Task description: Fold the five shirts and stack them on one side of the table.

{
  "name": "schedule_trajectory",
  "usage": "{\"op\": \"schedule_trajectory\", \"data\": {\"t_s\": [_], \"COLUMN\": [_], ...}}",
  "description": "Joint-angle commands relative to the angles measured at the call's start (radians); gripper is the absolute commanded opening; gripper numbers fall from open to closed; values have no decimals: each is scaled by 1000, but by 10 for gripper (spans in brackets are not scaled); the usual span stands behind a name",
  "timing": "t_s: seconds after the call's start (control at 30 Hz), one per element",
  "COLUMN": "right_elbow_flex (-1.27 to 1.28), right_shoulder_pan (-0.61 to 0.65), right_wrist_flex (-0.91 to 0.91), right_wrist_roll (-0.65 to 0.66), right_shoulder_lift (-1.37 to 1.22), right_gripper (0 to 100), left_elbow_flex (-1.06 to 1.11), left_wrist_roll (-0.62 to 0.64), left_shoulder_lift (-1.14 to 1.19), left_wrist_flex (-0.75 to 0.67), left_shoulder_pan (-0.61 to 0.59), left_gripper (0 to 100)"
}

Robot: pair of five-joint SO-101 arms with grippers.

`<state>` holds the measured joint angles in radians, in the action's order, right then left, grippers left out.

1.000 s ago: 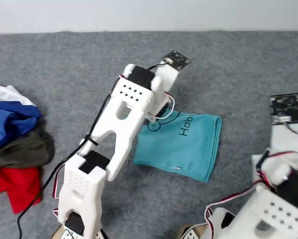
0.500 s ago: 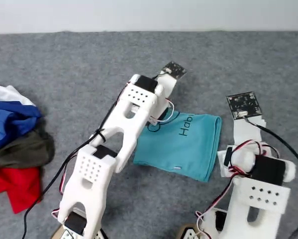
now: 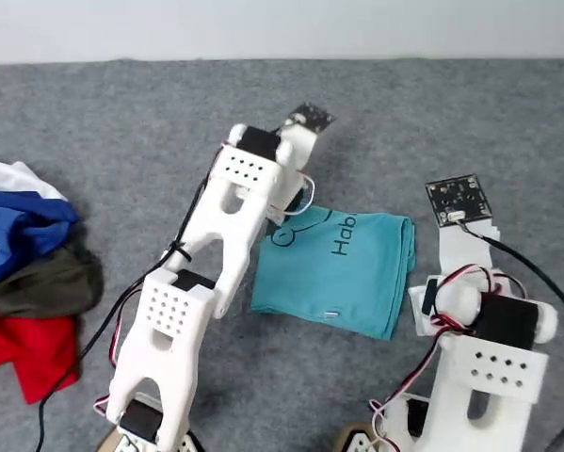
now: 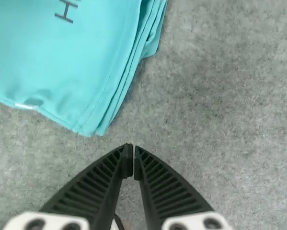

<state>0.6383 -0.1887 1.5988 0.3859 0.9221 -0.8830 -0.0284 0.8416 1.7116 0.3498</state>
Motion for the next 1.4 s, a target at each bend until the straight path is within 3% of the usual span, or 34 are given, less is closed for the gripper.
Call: {"op": "schedule_trajectory", "data": {"t_s": [0.0,0.17,0.37,0.6,0.8,0.9,1.07,1.37], "right_elbow_flex": [-9,41,193,292,192,109,11,-8], "right_shoulder_pan": [28,188,352,351,269,260,268,260], "right_wrist_flex": [-48,-111,-354,-581,-647,-633,-568,-621], "right_wrist_roll": [-11,-54,-52,0,3,-138,-328,-457], "right_shoulder_lift": [4,4,4,-101,-349,-441,-532,-625], "right_gripper": [13,62,9,9,10,50,265,280], "left_elbow_flex": [-101,7,283,478,572,613,634,634], "left_wrist_roll": [6,6,-5,-38,-81,-100,-124,-137], "left_shoulder_lift": [-124,-270,-514,-720,-833,-872,-887,-887], "left_wrist_flex": [46,46,46,44,44,44,44,44], "left_shoulder_pan": [-35,-137,-272,-420,-496,-531,-603,-623], "left_gripper": [13,13,13,13,13,13,13,13]}}
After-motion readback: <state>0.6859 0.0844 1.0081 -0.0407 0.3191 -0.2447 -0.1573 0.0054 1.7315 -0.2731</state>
